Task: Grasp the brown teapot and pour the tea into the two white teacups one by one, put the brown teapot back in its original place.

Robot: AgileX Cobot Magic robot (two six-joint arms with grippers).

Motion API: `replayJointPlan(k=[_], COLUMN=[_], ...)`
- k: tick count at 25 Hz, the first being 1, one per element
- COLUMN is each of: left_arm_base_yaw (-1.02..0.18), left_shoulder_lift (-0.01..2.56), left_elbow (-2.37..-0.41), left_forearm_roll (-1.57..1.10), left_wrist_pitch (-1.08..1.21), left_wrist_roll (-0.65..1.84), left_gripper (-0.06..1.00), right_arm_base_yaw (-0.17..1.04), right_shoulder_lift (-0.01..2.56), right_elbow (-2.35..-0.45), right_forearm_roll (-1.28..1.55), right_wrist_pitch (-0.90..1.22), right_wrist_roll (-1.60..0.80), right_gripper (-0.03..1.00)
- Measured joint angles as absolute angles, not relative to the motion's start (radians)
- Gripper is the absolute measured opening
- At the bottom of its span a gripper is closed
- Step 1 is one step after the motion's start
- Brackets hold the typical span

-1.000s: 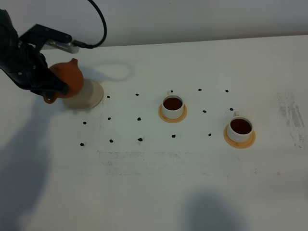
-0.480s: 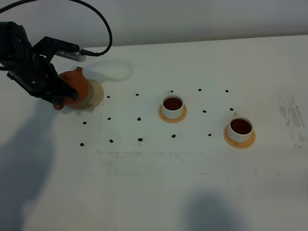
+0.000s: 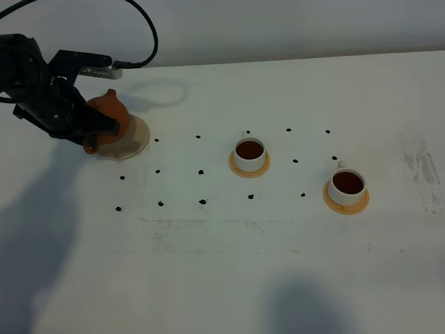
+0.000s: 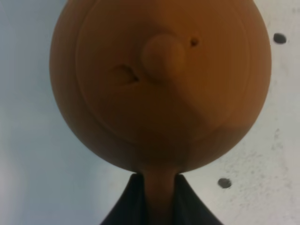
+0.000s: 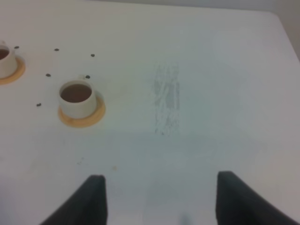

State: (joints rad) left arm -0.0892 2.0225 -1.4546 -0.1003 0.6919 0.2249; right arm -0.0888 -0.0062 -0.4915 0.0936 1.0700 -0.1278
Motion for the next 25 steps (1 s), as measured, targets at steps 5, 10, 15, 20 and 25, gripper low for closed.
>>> replayJointPlan(k=[5, 10, 15, 20, 25], left_arm_base_yaw=[-0.089, -0.089, -0.089, -0.089, -0.089], left_shoulder_lift=[2.051, 2.069, 2.072, 2.072, 2.072], left_elbow=[-1.455, -1.455, -1.455, -1.455, -1.455], left_forearm_roll=[-0.110, -0.125, -0.128, -0.145, -0.160], left_wrist_pitch=[0.688, 0.685, 0.682, 0.679, 0.678], left_wrist_roll=[0.218, 0.218, 0.218, 0.218, 0.218], left_gripper=[0.10, 0.10, 0.10, 0.10, 0.10], right_arm_base_yaw=[-0.089, -0.089, -0.089, -0.089, -0.089], right_shoulder_lift=[-0.006, -0.006, -0.006, -0.006, -0.006], right_elbow=[-0.491, -0.491, -0.491, -0.491, -0.491], right_forearm_roll=[0.094, 0.094, 0.094, 0.094, 0.094], right_wrist_pitch=[1.070, 1.070, 1.070, 1.070, 1.070], right_wrist_roll=[-0.128, -0.128, -0.128, -0.128, -0.128], right_gripper=[0.51, 0.51, 0.51, 0.51, 0.51])
